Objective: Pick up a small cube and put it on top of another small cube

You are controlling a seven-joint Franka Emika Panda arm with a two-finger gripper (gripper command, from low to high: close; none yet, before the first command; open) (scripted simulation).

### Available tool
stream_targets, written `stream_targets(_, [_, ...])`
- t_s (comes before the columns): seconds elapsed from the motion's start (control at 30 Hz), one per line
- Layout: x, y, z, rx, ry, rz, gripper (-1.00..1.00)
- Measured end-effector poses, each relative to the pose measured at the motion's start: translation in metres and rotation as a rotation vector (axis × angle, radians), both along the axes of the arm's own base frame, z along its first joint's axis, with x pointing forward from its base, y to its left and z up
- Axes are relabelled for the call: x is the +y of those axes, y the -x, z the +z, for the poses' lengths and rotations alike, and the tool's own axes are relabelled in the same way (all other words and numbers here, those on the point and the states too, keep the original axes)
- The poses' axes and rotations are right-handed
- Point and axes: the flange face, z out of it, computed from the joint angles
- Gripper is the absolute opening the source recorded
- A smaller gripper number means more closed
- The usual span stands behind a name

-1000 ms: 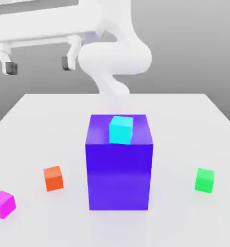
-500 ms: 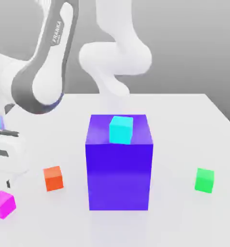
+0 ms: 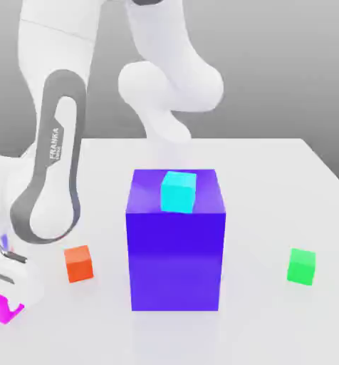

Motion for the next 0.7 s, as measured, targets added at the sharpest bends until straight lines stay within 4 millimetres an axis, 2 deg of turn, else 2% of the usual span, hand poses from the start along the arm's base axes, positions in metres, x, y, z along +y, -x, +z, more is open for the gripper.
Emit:
stream_targets(0.07, [0.000,0.001,0.025,0.000,-0.001,-0.001,-1.00])
stream_targets(0.1, [0.005,-0.007,0.032,0.001,0.002,0.024,-1.00])
stream_targets(0.13, [0.021,-0.021,0.035,0.000,0.001,0.078,-1.00])
stream_targets(0.27, [0.119,-0.070,0.042,-0.006,-0.019,0.345,-1.00])
stream_targets(0.4, [0.219,-0.092,0.049,-0.012,-0.033,0.598,-1.00])
stream_targets(0.47, [0.269,-0.091,0.053,-0.014,-0.039,0.723,-1.00])
stream_targets(0.57, [0.344,-0.078,0.061,-0.016,-0.044,0.918,-1.00])
stream_targets(0.67, [0.423,-0.047,0.070,-0.015,-0.044,1.141,-1.00])
stream_targets(0.7, [0.461,-0.029,0.074,-0.014,-0.042,1.249,-1.00])
